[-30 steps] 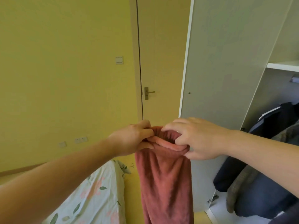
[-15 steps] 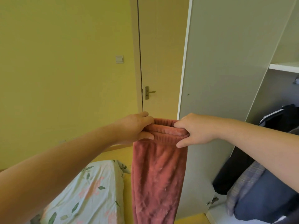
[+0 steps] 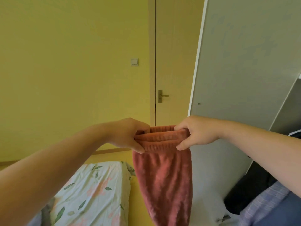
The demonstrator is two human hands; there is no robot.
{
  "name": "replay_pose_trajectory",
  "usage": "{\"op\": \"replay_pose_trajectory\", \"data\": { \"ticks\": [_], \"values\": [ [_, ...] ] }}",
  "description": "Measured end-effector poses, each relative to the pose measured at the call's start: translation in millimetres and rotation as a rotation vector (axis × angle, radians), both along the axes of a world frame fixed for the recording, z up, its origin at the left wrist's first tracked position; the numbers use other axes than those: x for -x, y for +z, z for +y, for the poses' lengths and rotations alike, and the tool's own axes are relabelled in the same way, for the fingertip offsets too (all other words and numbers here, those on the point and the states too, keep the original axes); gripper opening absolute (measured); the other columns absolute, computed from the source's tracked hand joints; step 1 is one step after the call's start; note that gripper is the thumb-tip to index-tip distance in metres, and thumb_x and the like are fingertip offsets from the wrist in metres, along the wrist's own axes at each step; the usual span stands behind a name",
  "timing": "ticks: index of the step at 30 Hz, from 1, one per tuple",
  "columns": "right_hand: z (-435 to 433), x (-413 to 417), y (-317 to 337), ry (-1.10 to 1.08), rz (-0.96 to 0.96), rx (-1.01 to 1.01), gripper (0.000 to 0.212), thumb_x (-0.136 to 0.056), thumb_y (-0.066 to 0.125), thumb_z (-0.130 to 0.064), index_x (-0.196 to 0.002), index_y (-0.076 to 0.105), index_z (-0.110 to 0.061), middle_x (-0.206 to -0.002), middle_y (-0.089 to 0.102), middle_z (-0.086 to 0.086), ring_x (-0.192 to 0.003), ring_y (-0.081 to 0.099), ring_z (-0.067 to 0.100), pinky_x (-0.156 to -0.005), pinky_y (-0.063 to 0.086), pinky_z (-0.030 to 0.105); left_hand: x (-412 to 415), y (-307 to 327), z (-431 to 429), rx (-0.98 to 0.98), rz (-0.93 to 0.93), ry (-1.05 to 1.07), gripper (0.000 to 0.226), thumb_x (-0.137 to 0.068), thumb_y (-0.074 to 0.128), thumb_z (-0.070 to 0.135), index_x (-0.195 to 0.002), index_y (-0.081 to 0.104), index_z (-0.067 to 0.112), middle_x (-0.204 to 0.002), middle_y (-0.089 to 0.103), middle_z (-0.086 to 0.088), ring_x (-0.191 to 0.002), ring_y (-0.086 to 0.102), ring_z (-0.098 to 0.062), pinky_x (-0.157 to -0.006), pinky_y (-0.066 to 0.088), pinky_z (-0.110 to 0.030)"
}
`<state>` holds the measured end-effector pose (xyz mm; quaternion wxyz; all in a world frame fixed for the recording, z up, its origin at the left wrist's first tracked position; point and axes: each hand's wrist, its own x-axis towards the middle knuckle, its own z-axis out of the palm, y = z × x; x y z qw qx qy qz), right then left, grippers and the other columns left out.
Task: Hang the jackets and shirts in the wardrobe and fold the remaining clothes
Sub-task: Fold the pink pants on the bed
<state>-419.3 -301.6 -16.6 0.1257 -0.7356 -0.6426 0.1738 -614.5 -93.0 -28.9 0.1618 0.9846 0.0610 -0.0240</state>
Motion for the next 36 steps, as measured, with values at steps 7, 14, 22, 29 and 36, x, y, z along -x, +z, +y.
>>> {"op": "replay_pose_trajectory", "data": {
  "ticks": [7, 14, 22, 29, 36],
  "values": [
    [9, -6, 7, 0.025, 0.018, -0.034, 0.023, -0.08, 0.084, -0.033, -0.071, 0.064, -0.025, -0.061, 0.057, -0.014, -0.057, 0.053, 0.003, -0.056, 0.04, 0.021, 2, 3, 4, 0.029, -0.087, 0.1, 0.033, -0.075, 0.084, 0.034, -0.076, 0.051, 0.027, -0.067, 0.052, 0.011, -0.062, 0.046, -0.007, -0.058, 0.041, -0.03],
    [12, -2, 22, -0.006, 0.004, -0.12, 0.019, -0.079, 0.081, -0.033, -0.074, 0.066, -0.023, -0.065, 0.065, -0.012, -0.057, 0.058, 0.002, -0.053, 0.043, 0.017, 4, 21, 14, 0.019, -0.15, 0.123, 0.028, -0.086, 0.079, 0.028, -0.086, 0.052, 0.027, -0.085, 0.06, 0.004, -0.079, 0.053, -0.017, -0.068, 0.044, -0.033],
    [45, 17, -8, -0.045, -0.163, -0.165, 0.022, -0.077, 0.076, -0.029, -0.068, 0.059, -0.018, -0.06, 0.06, -0.009, -0.055, 0.055, 0.009, -0.051, 0.041, 0.029, 14, 4, 40, 0.063, 0.017, 0.057, 0.035, -0.086, 0.08, 0.026, -0.113, 0.059, 0.024, -0.096, 0.069, 0.005, -0.088, 0.063, -0.012, -0.077, 0.051, -0.03],
    [83, 33, -31, -0.005, 0.115, 0.116, 0.015, -0.078, 0.081, -0.023, -0.076, 0.068, -0.017, -0.068, 0.068, -0.003, -0.061, 0.065, 0.012, -0.054, 0.053, 0.03, 32, -26, 77, 0.244, 0.153, 0.078, 0.019, -0.088, 0.077, 0.021, -0.101, 0.064, 0.02, -0.089, 0.069, 0.0, -0.078, 0.068, -0.02, -0.07, 0.056, -0.032],
    [143, 18, -35, 0.053, 0.421, 0.401, 0.019, -0.08, 0.079, -0.002, -0.097, 0.07, -0.004, -0.092, 0.077, 0.014, -0.083, 0.076, 0.028, -0.057, 0.059, 0.031, 24, -41, 120, 0.72, 0.453, 0.11, 0.038, -0.079, 0.075, 0.011, -0.111, 0.054, 0.009, -0.098, 0.07, 0.0, -0.089, 0.07, -0.024, -0.055, 0.058, -0.03]
  ]
}}
